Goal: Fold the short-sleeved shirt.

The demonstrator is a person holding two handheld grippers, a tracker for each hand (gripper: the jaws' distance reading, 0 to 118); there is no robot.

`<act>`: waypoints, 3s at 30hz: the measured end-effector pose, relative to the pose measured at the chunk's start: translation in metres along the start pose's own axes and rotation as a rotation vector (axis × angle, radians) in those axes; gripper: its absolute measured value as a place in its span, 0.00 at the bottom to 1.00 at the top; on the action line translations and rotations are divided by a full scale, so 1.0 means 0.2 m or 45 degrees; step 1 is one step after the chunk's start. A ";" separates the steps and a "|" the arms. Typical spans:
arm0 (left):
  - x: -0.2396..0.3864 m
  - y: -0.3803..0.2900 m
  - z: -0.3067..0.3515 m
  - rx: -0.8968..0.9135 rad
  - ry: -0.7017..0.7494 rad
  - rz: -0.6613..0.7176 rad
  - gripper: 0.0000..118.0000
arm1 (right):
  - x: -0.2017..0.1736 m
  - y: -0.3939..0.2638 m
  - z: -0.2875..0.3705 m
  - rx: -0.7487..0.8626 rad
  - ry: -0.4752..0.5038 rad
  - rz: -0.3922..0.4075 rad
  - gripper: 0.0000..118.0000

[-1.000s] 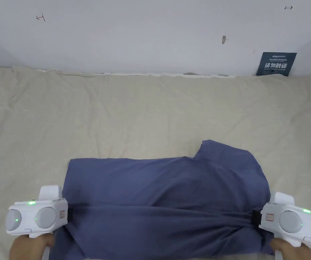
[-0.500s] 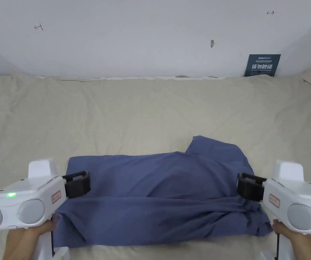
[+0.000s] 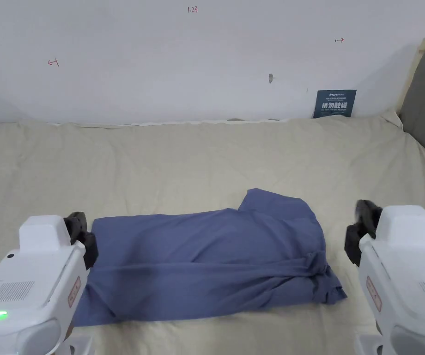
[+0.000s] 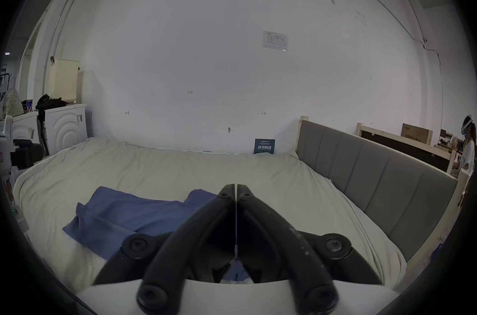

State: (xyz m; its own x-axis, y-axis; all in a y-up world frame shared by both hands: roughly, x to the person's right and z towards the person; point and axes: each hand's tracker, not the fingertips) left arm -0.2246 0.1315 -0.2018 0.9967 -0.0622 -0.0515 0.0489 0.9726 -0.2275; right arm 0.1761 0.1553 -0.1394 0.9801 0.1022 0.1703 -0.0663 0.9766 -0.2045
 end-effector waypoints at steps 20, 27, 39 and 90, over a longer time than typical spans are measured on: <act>-0.30 -0.31 -0.65 -0.827 -0.111 0.265 0.02 | 0.02 -0.08 -0.18 -0.073 -0.027 -0.001 0.01; -0.40 -0.60 -0.84 -1.049 -0.003 0.307 0.93 | 0.00 -0.15 -0.32 -0.154 -0.047 -0.027 0.01; -0.33 -0.76 -0.79 -1.076 0.057 0.128 0.09 | 0.03 -0.37 -0.59 -0.446 -0.054 -0.143 0.22; -0.34 -0.65 -0.06 -0.863 -0.003 0.222 0.95 | 0.23 -0.75 -0.15 -0.797 0.056 -0.217 0.76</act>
State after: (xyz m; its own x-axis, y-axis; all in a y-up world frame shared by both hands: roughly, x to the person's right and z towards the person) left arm -0.2989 0.0065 -0.1811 0.9866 0.0829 -0.1406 -0.1617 0.6140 -0.7726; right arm 0.2358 0.0080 -0.1301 0.9748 -0.0655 0.2133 0.1998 0.6821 -0.7035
